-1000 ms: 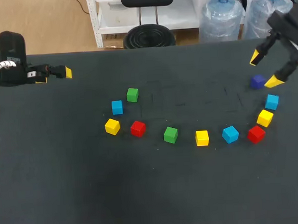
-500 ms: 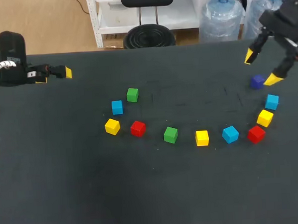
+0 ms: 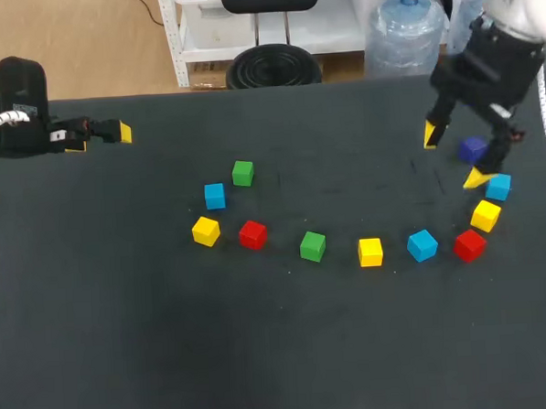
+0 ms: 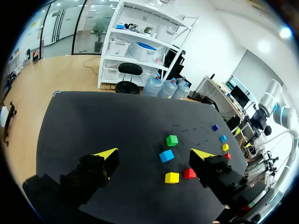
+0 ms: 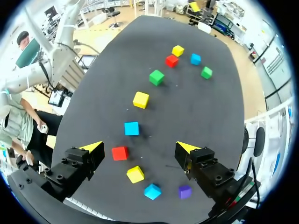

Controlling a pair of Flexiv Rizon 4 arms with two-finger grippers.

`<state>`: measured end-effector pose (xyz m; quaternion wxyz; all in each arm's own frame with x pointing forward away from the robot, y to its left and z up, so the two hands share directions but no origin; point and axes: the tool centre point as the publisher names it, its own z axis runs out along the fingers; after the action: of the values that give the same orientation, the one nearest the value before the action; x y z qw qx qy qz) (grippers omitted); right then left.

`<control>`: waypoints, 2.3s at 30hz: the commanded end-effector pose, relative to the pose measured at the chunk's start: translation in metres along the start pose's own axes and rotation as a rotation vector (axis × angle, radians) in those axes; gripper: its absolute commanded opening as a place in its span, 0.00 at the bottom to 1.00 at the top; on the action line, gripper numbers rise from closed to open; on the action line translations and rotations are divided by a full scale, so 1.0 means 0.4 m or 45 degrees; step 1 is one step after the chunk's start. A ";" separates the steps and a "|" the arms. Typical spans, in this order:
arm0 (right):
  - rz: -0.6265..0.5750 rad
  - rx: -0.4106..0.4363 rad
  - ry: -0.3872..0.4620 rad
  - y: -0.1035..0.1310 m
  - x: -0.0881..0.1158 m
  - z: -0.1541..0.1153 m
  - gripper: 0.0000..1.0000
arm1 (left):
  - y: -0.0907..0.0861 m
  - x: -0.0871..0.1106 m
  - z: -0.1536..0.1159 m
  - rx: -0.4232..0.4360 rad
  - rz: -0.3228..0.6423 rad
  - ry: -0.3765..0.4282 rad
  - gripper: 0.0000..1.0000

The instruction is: Place the blue cubes, place green cubes on the blue cubes, place the yellow cubes on the green cubes, then place the red cubes on the yellow cubes, and place purple cube on the red cubes.

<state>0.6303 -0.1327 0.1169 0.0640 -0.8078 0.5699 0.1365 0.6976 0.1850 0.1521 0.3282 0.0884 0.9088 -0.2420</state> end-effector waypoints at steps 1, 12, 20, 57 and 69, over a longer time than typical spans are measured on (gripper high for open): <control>-0.017 -0.002 0.092 0.034 -0.028 0.027 1.00 | 0.003 0.001 0.002 0.005 0.001 -0.004 1.00; 0.013 -0.142 0.172 0.067 -0.016 0.120 1.00 | 0.003 0.001 0.002 0.005 0.001 -0.004 1.00; 0.033 -0.159 0.197 0.070 -0.025 0.162 1.00 | 0.003 0.001 0.002 0.005 0.001 -0.004 1.00; 0.094 -0.173 0.198 0.089 -0.006 0.186 1.00 | 0.003 0.001 0.002 0.005 0.001 -0.004 1.00; 0.028 -0.063 0.217 0.091 0.012 0.230 1.00 | 0.003 0.001 0.002 0.005 0.001 -0.004 1.00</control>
<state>0.5905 -0.1200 0.0351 -0.0227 -0.8108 0.5778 0.0912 0.6976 0.1850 0.1521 0.3282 0.0883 0.9088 -0.2419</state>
